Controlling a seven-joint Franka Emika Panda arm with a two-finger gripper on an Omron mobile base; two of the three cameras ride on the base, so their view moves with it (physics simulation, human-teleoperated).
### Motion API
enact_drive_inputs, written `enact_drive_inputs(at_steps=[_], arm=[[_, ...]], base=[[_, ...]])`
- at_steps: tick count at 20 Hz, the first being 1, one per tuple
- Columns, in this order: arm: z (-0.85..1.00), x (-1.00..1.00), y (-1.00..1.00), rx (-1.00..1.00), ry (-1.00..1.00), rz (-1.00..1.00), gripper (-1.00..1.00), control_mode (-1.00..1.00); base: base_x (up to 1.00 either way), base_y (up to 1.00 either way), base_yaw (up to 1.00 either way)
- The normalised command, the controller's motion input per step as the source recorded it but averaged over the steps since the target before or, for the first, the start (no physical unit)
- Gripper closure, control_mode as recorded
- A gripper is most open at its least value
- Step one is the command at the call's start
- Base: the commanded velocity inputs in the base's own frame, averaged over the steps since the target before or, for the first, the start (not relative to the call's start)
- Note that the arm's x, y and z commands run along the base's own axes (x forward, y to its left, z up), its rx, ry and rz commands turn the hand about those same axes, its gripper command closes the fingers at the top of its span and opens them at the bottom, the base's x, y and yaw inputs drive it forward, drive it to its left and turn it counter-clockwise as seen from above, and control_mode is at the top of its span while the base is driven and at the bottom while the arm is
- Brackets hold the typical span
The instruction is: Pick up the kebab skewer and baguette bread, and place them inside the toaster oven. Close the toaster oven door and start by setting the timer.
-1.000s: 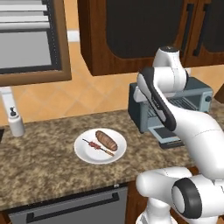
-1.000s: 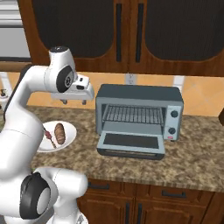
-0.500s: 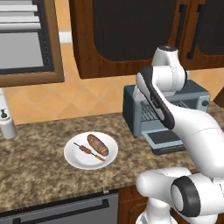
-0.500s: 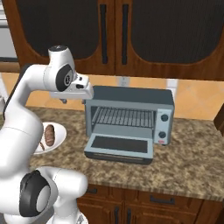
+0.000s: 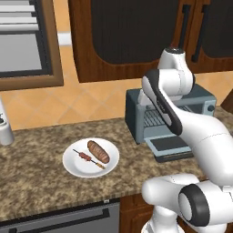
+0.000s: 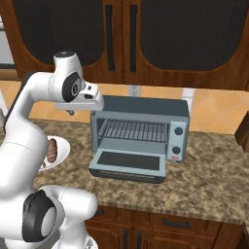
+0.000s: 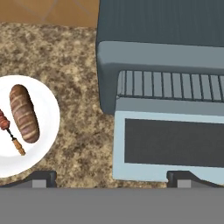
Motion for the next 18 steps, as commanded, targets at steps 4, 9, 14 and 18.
enact_drive_inputs(at_steps=[4,9,14,18], arm=[[0.0,0.0,0.0,0.0,0.0,0.0,-1.0,1.0],[0.0,0.0,0.0,0.0,0.0,0.0,-1.0,1.0],[0.0,0.0,0.0,0.0,0.0,0.0,-1.0,-1.0],[-0.12,-0.7,-0.73,0.05,-0.17,-0.01,-1.0,-1.0]], base=[[0.35,0.05,0.0],[0.11,0.01,0.0],[0.0,0.0,0.0],[0.0,0.0,0.0]])
